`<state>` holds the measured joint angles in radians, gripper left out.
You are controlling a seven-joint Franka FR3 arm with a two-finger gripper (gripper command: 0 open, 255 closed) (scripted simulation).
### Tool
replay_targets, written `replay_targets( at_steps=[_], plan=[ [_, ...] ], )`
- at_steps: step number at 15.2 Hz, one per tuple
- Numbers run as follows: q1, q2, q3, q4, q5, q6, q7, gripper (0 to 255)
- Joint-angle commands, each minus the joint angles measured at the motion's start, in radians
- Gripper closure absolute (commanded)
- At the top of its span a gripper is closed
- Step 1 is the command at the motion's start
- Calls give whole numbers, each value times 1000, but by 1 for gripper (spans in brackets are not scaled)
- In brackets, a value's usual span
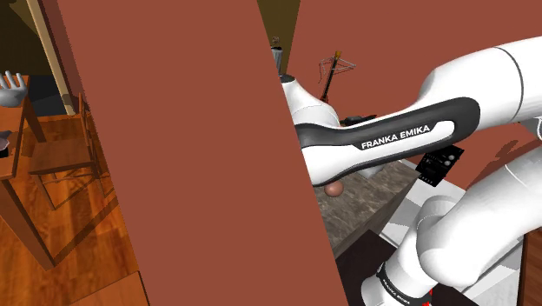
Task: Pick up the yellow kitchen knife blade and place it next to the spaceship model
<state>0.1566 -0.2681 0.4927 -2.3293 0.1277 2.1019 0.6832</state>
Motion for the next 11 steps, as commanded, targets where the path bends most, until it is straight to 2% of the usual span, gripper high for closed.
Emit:
replay_targets(
  at_steps=[1, 11],
  plan=[
    [-1, 13, 5, -14, -4, 27, 4, 255],
    [-8, 90, 27, -89, -33, 173, 31, 255]
  ],
)
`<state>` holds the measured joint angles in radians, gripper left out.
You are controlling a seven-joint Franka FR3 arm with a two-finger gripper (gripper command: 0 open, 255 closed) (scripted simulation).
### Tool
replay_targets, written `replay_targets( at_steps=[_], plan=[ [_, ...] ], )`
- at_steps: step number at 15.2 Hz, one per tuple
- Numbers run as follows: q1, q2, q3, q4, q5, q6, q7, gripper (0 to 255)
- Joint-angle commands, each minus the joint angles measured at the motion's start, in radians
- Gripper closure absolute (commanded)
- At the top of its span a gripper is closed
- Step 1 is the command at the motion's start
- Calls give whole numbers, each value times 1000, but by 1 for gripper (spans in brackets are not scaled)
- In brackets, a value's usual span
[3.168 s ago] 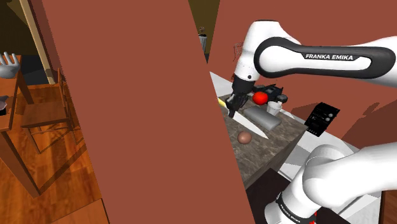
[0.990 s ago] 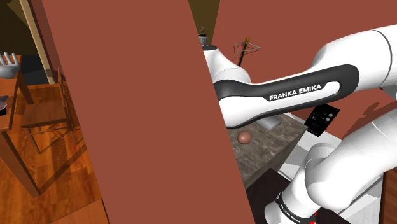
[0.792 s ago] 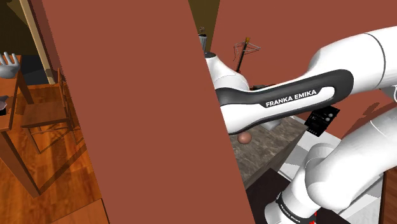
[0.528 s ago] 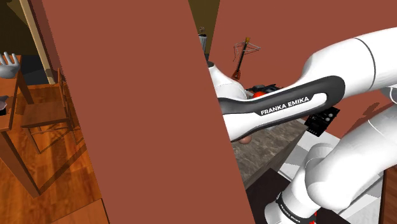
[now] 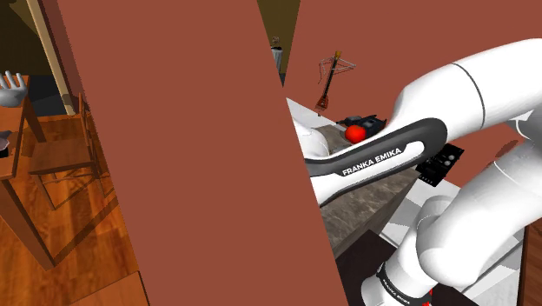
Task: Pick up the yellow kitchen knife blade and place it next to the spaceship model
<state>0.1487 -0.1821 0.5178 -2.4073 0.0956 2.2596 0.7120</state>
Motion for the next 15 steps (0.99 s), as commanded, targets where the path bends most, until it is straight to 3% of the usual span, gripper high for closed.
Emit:
replay_targets(
  at_steps=[1, 6, 13, 14, 15],
  plan=[
    [-1, 13, 4, -17, -6, 30, 6, 255],
    [-6, 64, 14, -45, -34, 104, 29, 255],
    [-6, 64, 14, -45, -34, 104, 29, 255],
    [-6, 64, 14, -45, -34, 104, 29, 0],
    [-6, 64, 14, -45, -34, 104, 29, 0]
  ],
)
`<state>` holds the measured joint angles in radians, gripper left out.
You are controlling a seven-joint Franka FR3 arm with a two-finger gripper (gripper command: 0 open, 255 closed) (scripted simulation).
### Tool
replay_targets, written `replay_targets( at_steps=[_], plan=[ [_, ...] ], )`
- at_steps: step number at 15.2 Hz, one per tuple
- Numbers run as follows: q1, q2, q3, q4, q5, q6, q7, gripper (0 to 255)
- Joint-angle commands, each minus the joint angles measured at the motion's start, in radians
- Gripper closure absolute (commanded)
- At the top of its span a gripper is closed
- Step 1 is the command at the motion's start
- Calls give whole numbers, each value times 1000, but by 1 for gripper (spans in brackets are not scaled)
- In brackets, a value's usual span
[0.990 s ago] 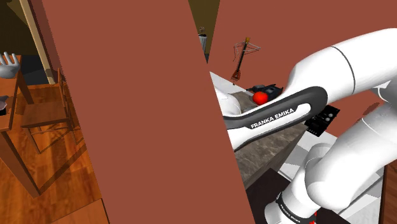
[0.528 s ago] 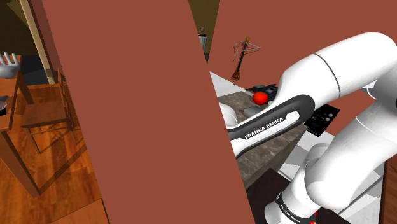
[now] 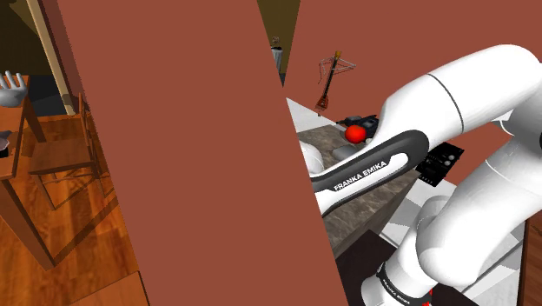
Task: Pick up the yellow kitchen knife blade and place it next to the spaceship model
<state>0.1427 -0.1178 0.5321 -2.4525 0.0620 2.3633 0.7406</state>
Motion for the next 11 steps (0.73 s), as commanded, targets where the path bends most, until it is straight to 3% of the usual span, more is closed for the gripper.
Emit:
replay_targets(
  at_steps=[1, 4, 8, 11],
  plan=[
    [0, 0, 0, 0, 0, 0, 0, 0],
    [0, 0, 0, 0, 0, 0, 0, 0],
    [9, -92, -18, 56, 47, -140, -37, 0],
    [10, -92, -19, 56, 47, -140, -37, 0]
  ],
)
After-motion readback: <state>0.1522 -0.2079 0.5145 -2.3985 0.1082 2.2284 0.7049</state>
